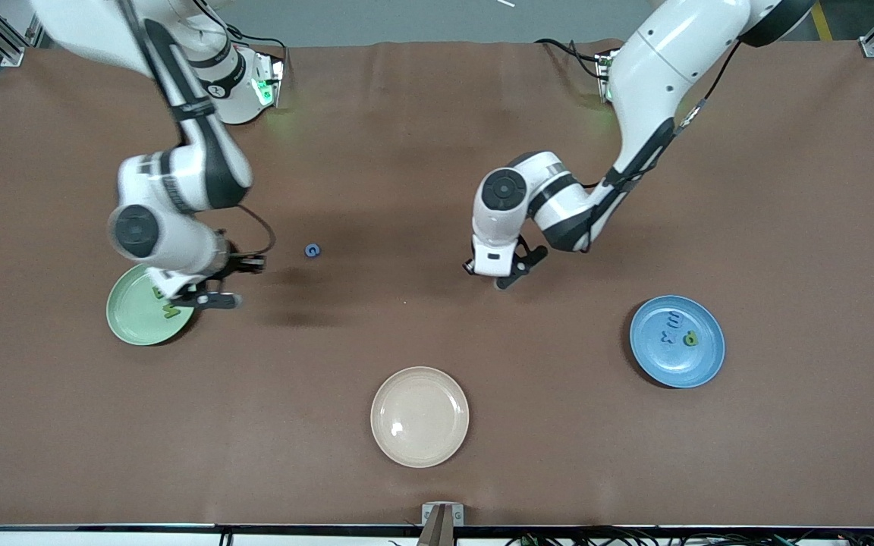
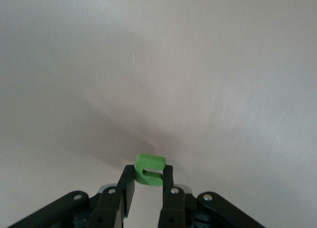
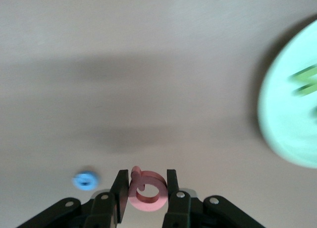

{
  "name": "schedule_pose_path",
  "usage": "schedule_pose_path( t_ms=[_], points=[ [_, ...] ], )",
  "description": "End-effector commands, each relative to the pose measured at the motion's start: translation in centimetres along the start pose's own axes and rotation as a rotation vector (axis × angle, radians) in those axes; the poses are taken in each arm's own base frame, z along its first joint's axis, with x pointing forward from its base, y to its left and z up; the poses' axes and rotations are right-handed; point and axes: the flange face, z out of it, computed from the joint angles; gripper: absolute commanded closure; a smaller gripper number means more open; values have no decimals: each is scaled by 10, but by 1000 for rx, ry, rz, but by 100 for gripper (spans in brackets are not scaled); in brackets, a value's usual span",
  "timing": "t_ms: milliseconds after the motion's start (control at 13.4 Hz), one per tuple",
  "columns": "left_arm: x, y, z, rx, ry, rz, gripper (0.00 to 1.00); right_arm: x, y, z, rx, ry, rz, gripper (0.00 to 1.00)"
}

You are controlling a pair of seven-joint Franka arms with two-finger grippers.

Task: Sort upper and lower case letters into plates
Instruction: 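Drop the pink Q on the green plate and the u on the blue plate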

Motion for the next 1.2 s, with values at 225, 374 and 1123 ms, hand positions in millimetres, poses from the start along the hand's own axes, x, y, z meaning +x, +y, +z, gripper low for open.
schedule_pose_path(
  t_ms=[225, 374, 1123],
  points=[
    [148, -54, -67, 32, 96, 45, 100, 20, 149, -9, -10, 31, -231, 86],
    [182, -79, -78, 96, 97, 78, 100, 24, 178, 6, -9, 49, -276, 86],
    [283, -165, -66, 176, 0, 19, 100, 38, 257, 80, -47, 122, -399, 85]
  ],
)
